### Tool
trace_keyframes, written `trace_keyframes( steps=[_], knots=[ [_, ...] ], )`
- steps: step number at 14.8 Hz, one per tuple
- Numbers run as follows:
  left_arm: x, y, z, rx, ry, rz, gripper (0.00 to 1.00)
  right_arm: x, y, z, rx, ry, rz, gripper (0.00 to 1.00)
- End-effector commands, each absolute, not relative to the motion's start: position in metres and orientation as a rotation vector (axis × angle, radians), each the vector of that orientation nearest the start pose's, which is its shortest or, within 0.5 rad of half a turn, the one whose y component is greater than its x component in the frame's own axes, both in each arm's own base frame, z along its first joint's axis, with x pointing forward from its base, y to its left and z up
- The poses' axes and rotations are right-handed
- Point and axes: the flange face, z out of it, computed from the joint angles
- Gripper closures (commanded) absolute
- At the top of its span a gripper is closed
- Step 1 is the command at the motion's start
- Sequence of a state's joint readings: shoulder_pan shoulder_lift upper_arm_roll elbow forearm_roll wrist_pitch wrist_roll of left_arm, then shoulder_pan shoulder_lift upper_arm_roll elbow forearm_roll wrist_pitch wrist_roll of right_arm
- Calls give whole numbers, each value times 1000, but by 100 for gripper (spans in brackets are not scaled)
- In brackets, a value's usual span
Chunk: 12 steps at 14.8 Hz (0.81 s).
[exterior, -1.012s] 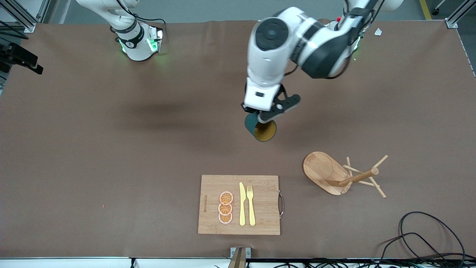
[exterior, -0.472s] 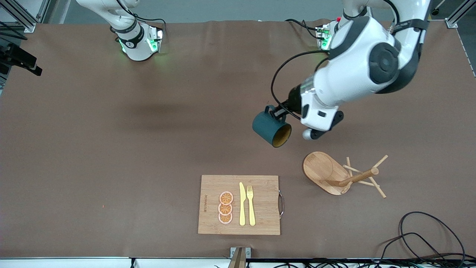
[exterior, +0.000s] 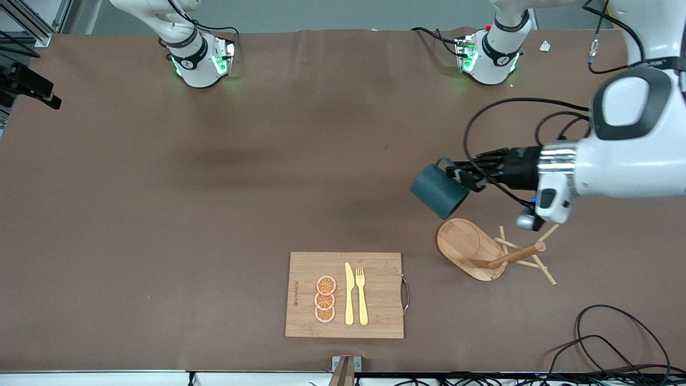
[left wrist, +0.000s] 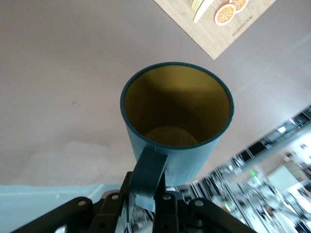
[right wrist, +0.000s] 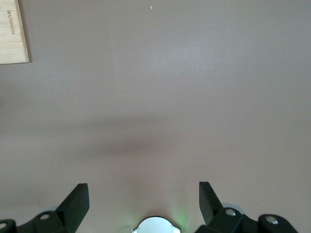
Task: Pass cup and hang on rack
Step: 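Lift the mug with the left gripper and carry it to the wooden rack, then hang the mug handle onto a rack peg with the left gripper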
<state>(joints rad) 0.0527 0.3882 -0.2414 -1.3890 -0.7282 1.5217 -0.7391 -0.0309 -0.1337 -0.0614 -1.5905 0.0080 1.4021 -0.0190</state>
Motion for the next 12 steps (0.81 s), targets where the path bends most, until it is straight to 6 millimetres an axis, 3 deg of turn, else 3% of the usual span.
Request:
trace_keyframes(
  steps=[1, 8, 12],
  knots=[
    [636, -146, 491, 2209, 688, -799, 99, 486, -45, 671, -3108, 107, 77, 0],
    [654, -86, 424, 2088, 640, -860, 99, 485, -45, 671, -3110, 105, 79, 0],
    [659, -66, 402, 2065, 620, -851, 99, 485, -45, 670, -3109, 105, 84, 0]
  ],
)
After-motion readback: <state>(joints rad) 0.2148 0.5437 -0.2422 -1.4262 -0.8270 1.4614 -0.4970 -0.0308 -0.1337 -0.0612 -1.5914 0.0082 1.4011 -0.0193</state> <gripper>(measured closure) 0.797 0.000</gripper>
